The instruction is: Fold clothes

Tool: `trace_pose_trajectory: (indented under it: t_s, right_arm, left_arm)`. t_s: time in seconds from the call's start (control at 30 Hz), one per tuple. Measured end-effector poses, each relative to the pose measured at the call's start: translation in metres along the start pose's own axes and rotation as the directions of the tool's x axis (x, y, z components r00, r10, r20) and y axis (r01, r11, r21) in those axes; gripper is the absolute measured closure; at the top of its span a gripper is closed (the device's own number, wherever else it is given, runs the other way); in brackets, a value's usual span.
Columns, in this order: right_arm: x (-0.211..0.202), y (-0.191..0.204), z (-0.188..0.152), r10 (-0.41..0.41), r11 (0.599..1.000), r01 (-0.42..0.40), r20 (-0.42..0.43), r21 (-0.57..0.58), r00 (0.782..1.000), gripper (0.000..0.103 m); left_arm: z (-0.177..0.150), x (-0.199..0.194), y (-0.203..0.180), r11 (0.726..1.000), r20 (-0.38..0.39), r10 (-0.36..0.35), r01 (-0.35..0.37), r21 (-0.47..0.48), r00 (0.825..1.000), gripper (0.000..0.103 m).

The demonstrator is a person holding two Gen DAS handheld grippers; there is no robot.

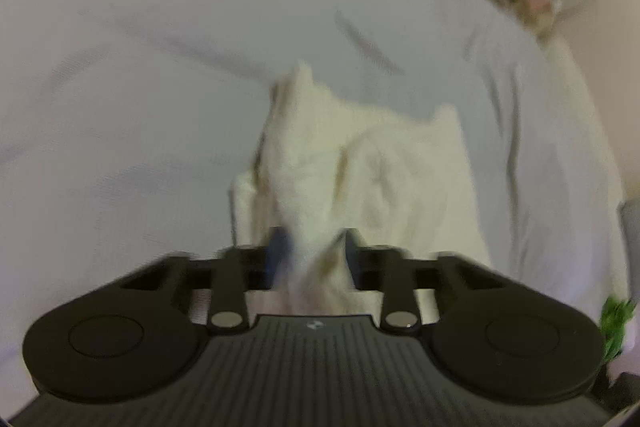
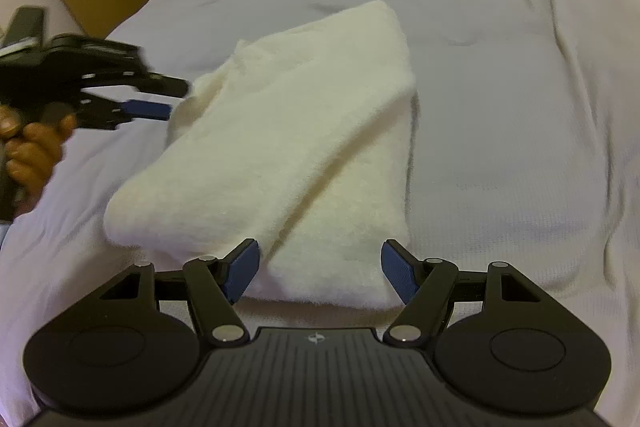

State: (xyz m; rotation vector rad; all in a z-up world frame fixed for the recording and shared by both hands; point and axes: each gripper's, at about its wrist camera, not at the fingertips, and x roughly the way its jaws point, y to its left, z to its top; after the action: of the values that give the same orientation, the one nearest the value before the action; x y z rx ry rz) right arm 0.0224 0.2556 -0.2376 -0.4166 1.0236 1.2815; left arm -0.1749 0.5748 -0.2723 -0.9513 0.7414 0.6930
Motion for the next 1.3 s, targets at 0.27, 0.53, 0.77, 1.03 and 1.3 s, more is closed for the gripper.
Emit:
trace_pose_trajectory:
  t_s: [0.27, 0.53, 0.77, 1.03, 1.3]
  right_arm:
    - [0.004, -0.007, -0.014, 0.060, 0.998, -0.062, -0.064, -0.027, 0.996, 0.082]
    - [-0.017, -0.068, 0.021, 0.146, 0.975, -0.138, -0.038, 0.174, 0.989, 0.062]
    - [0.009, -0.121, 0.065, 0.207, 0.919, -0.187, -0.022, 0.347, 0.978, 0.059]
    - [0.052, -0.131, 0.124, 0.263, 0.930, -0.244, -0.032, 0.276, 0.964, 0.055]
    - [0.044, -0.139, 0.072, 0.299, 0.868, -0.252, -0.044, 0.429, 0.953, 0.054]
  left_arm:
    - [-0.014, -0.009, 0.030, 0.997, -0.019, 0.060, -0.061, -0.042, 0.998, 0.086]
    - [-0.036, -0.063, -0.009, 0.992, -0.021, -0.008, 0.006, -0.123, 1.000, 0.073]
    - [-0.084, -0.041, -0.045, 0.998, -0.085, 0.033, -0.037, -0.053, 0.996, 0.074]
    - [-0.097, -0.044, -0.039, 0.998, -0.019, 0.060, -0.060, -0.010, 0.998, 0.090]
    - [-0.063, -0.079, -0.042, 0.997, -0.012, 0.048, -0.047, 0.063, 0.999, 0.077]
